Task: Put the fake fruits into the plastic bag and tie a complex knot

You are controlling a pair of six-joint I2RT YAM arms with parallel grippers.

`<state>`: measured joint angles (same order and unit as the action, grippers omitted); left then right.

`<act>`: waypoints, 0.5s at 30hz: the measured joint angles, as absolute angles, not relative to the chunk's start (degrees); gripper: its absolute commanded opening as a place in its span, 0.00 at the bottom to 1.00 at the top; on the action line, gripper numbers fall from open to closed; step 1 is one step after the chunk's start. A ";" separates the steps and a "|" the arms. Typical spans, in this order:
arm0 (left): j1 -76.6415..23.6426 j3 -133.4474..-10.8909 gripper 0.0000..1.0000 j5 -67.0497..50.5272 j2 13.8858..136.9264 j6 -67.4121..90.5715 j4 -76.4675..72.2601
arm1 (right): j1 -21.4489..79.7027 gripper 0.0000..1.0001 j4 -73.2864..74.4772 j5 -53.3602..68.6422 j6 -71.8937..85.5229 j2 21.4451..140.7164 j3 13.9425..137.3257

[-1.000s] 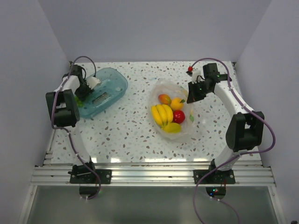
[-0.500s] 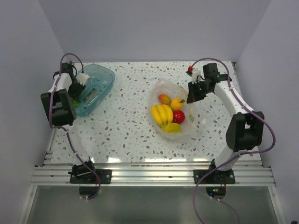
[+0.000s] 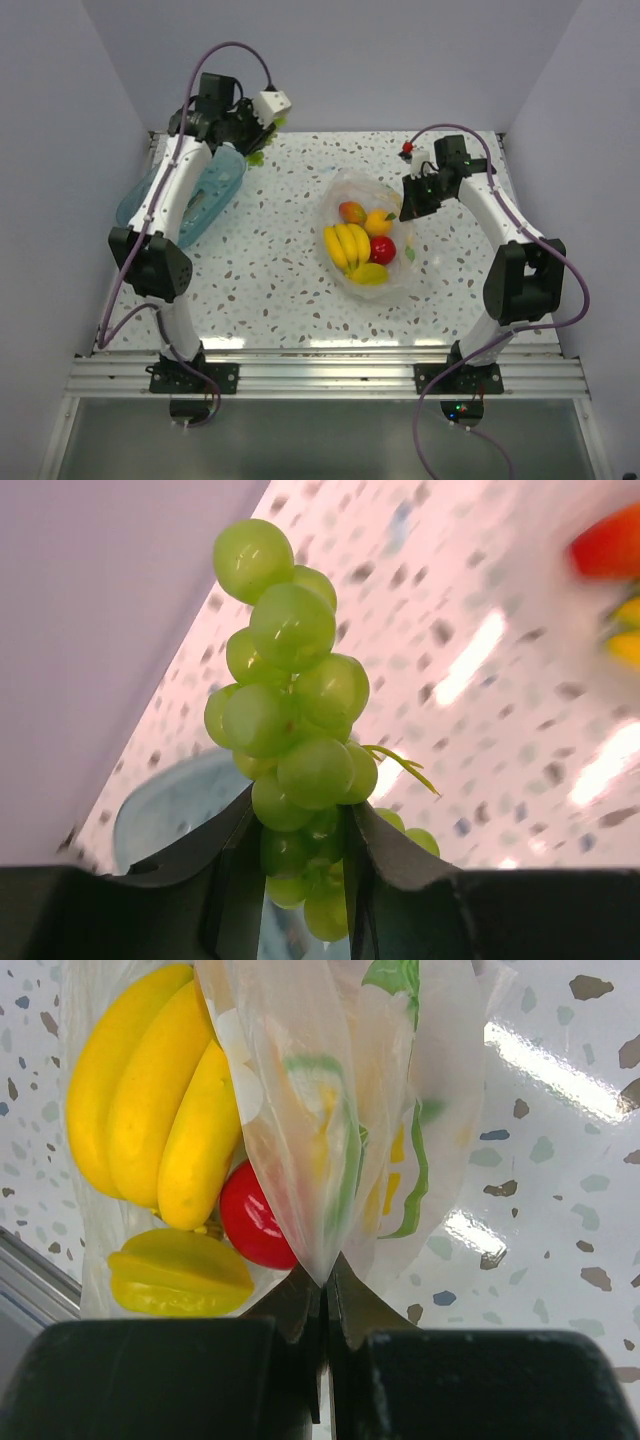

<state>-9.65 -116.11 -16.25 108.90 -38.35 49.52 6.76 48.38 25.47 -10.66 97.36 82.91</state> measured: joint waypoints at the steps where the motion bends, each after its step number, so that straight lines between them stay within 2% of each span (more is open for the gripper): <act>1: -12.34 -117.56 0.14 -18.50 108.71 -37.06 49.45 | 6.76 0.00 48.36 25.47 -10.55 97.36 82.91; 8: -28.84 -118.21 0.13 -32.75 109.65 -25.52 45.91 | 6.74 0.00 47.99 25.06 -9.69 97.36 82.91; 15: -38.65 -107.74 0.13 -40.91 113.36 -12.25 34.61 | 6.74 0.00 47.13 23.24 -8.34 97.32 83.07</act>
<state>-38.65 -107.74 -40.91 113.36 -12.25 34.61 6.74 47.13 23.24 -8.34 97.32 83.07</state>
